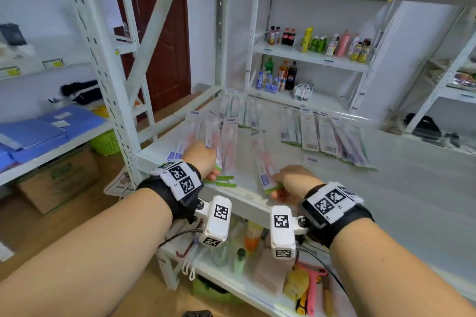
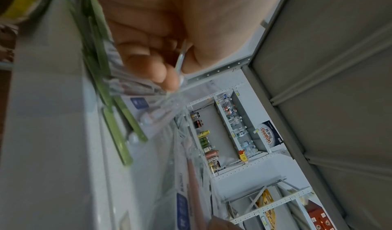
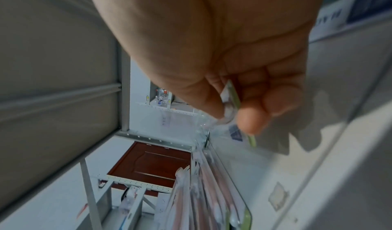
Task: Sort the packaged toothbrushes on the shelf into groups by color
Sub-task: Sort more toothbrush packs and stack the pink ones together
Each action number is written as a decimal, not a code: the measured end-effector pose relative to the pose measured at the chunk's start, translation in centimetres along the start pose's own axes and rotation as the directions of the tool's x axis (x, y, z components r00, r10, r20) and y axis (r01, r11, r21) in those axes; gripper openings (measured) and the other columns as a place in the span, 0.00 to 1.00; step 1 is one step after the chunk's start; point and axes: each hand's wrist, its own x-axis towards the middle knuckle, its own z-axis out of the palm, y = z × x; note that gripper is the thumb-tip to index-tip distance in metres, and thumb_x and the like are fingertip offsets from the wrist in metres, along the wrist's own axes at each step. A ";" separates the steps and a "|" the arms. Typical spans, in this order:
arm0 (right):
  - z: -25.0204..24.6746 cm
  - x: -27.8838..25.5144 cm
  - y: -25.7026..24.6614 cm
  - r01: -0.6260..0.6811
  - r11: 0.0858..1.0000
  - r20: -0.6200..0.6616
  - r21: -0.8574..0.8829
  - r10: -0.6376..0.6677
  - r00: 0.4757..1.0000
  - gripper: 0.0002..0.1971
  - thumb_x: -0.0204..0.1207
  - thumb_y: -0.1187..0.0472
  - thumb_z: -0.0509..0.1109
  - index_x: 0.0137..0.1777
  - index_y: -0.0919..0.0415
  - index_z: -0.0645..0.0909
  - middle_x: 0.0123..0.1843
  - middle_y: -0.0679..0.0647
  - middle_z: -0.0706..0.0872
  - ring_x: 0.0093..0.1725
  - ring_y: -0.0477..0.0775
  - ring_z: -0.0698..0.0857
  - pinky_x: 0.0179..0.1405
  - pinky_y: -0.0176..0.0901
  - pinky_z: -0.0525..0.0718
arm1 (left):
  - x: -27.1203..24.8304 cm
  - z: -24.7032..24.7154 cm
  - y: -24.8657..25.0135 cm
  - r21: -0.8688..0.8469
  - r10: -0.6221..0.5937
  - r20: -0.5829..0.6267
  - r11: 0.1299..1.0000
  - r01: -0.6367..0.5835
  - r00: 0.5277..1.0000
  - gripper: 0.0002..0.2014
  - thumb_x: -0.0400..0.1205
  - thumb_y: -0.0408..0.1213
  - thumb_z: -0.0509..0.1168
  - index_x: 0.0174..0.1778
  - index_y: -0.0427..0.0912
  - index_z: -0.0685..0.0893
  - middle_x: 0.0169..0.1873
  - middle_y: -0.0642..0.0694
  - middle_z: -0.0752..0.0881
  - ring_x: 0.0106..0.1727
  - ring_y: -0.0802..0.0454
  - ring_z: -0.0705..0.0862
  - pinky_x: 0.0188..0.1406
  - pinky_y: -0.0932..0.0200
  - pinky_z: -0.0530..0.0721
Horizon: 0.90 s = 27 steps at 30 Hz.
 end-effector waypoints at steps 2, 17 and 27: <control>1.0 0.2 -0.3 0.015 1.000 0.034 0.016 -0.015 0.999 0.05 0.80 0.73 0.60 0.42 0.69 0.71 0.33 0.67 0.80 0.26 0.61 0.82 0.52 0.70 0.84 | 0.8 -0.7 -0.5 0.053 -0.013 0.033 0.999 0.011 0.999 0.14 0.85 0.31 0.51 0.61 0.27 0.73 0.27 0.36 0.80 0.25 0.44 0.79 0.26 0.58 0.78; -4.9 0.7 0.5 -0.006 0.795 -0.244 -0.606 -0.179 0.953 0.20 0.66 0.46 0.77 0.45 0.55 0.72 0.39 0.49 0.76 0.35 0.49 0.76 0.29 0.39 0.70 | 5.0 -0.3 1.4 0.332 0.309 0.135 0.881 -0.337 0.941 0.20 0.78 0.35 0.66 0.67 0.42 0.77 0.64 0.40 0.80 0.59 0.40 0.82 0.58 0.54 0.80; -8.9 -1.8 4.1 -0.266 0.668 -0.288 -0.695 0.081 0.954 0.21 0.57 0.41 0.79 0.35 0.58 0.81 0.35 0.52 0.84 0.36 0.53 0.84 0.30 0.37 0.76 | 3.2 8.1 4.2 0.176 0.324 0.382 0.894 -0.412 0.866 0.16 0.78 0.34 0.64 0.63 0.40 0.81 0.56 0.40 0.85 0.41 0.38 0.86 0.40 0.55 0.84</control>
